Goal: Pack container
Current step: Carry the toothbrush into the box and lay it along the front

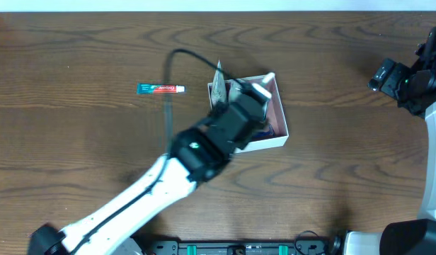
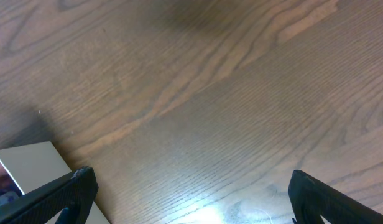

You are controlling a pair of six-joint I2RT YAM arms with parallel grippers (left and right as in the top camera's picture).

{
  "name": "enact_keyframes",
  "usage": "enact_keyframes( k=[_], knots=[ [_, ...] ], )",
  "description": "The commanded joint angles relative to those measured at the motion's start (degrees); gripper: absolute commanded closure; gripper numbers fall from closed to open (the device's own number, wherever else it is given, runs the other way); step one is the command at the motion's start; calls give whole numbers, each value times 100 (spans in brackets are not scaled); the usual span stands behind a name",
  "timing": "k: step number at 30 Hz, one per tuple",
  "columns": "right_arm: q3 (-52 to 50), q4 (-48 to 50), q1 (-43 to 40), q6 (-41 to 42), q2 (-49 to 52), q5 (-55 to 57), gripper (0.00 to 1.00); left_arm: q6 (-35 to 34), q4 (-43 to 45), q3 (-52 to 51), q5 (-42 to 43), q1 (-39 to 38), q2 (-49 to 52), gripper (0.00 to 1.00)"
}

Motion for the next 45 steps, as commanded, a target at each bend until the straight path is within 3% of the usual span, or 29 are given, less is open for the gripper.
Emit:
enact_keyframes(
  k=[1, 9, 17, 18, 21, 29, 36, 41, 45],
  knots=[
    [7, -2, -33, -63, 17, 22, 1, 844, 328, 101, -863, -221, 400, 87],
    [7, -2, -33, -63, 17, 22, 1, 2356, 887, 101, -1034, -313, 1075, 87],
    [7, -2, -33, -63, 17, 20, 1, 2671, 876, 98, -1394, -192, 1200, 86],
    [7, -2, -33, -63, 17, 22, 1, 2721, 872, 98, -1427, -175, 1200, 83],
    [7, -2, -33, -63, 17, 22, 1, 2874, 857, 98, -1480, -146, 1200, 62],
    [7, -2, -33, -63, 17, 22, 1, 2951, 861, 98, -1488, -146, 1185, 41],
    [7, -2, -33, -63, 17, 22, 1, 1709, 1034, 184, -2387, -417, 398, 40],
    [7, -2, -33, -63, 17, 22, 1, 278, 415, 238, -2424, -754, -1027, 40],
    [7, -2, -33, -63, 17, 22, 1, -887, 61, 238, -2428, -466, -2098, 40]
  ],
)
